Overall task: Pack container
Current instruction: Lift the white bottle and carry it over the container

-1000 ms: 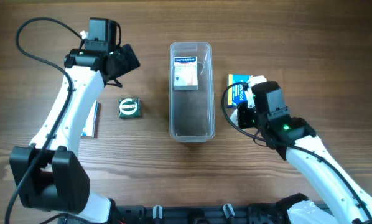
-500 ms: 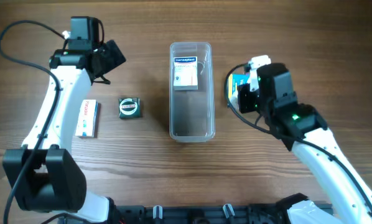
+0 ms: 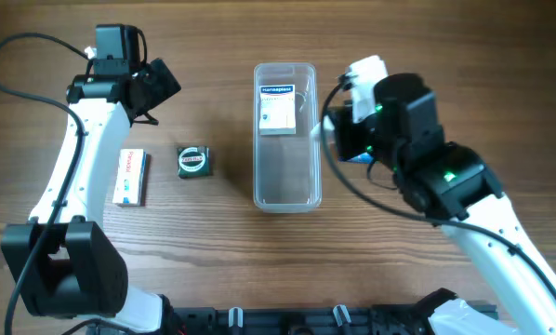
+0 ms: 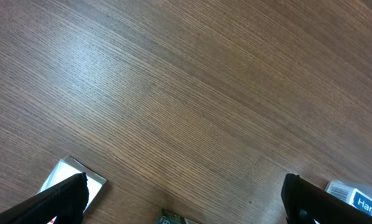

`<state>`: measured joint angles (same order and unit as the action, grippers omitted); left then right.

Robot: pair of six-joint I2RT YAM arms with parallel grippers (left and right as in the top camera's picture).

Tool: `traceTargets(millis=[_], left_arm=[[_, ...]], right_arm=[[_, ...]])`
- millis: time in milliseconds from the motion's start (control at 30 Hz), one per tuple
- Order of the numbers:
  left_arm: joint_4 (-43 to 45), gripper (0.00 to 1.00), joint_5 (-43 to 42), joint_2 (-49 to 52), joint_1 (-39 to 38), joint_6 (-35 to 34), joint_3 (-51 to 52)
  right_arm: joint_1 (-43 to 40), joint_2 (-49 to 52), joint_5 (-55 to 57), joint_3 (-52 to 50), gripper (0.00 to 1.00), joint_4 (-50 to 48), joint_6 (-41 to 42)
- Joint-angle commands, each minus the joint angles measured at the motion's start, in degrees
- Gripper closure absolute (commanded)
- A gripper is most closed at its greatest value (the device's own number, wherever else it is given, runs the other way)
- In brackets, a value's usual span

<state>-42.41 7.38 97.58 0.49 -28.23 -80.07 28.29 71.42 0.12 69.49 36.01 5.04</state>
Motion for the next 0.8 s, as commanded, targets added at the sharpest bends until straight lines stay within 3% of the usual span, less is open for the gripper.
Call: traceTargets(millis=[0,433,767], left_arm=[[0.17,0.00,-0.28,-1.14,0.26,-0.76,-0.46],[-0.17,0.00,-0.31,-1.14,0.26,-0.79,-0.46],[-1.38,0.00,-0.31,-1.14,0.26,-0.76,-0.46]], right_arm=[[5.49,0.26,-1.22,1.73,0.73,0.57,0.55],[15.54,2.01,2.91,1.27,0.73,4.42,7.39],[17.88,12.55,8.20,1.27,0.73,3.85,8.92]])
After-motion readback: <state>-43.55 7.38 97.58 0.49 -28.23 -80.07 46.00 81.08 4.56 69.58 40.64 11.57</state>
